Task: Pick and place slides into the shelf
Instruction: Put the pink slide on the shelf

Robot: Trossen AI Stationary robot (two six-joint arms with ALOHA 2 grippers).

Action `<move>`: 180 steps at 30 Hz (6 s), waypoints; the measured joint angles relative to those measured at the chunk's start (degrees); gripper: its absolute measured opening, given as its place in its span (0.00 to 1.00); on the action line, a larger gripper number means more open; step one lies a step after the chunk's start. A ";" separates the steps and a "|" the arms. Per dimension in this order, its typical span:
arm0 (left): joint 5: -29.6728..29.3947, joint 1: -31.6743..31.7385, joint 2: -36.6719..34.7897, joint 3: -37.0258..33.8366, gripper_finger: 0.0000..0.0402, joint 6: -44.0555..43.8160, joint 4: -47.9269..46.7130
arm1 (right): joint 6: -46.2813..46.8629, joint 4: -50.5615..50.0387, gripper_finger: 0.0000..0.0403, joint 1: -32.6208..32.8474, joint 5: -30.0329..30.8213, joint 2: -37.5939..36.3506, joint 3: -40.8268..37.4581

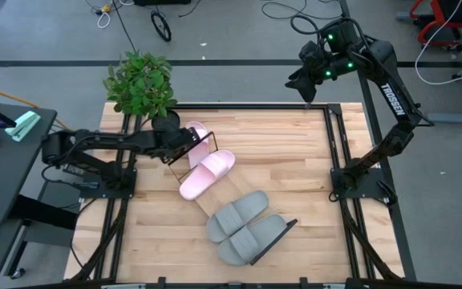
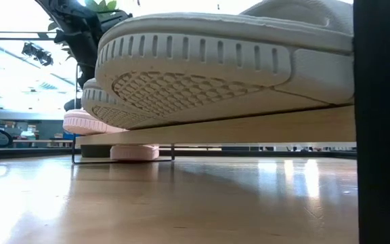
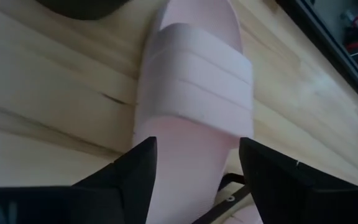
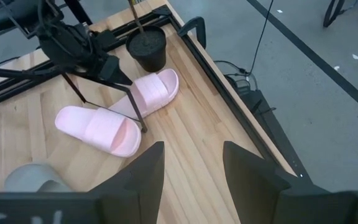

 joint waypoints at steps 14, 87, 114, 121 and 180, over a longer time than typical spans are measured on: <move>-1.06 0.32 2.86 -0.03 0.57 -6.59 2.40 | 0.20 -0.07 0.42 0.01 0.00 0.00 0.00; -7.47 0.76 10.14 0.00 0.03 -7.34 9.55 | 1.07 -0.09 0.42 -0.01 0.02 0.00 0.00; -8.74 0.70 10.14 0.00 0.02 -7.35 10.43 | 1.18 -0.09 0.42 -0.01 0.02 0.00 0.00; -9.22 0.72 10.01 0.00 0.03 -5.58 11.82 | 1.18 -0.09 0.42 0.01 0.02 0.00 0.00; -15.80 0.35 6.47 0.00 0.02 4.99 20.28 | 1.62 -0.74 0.42 0.01 0.02 0.00 -0.01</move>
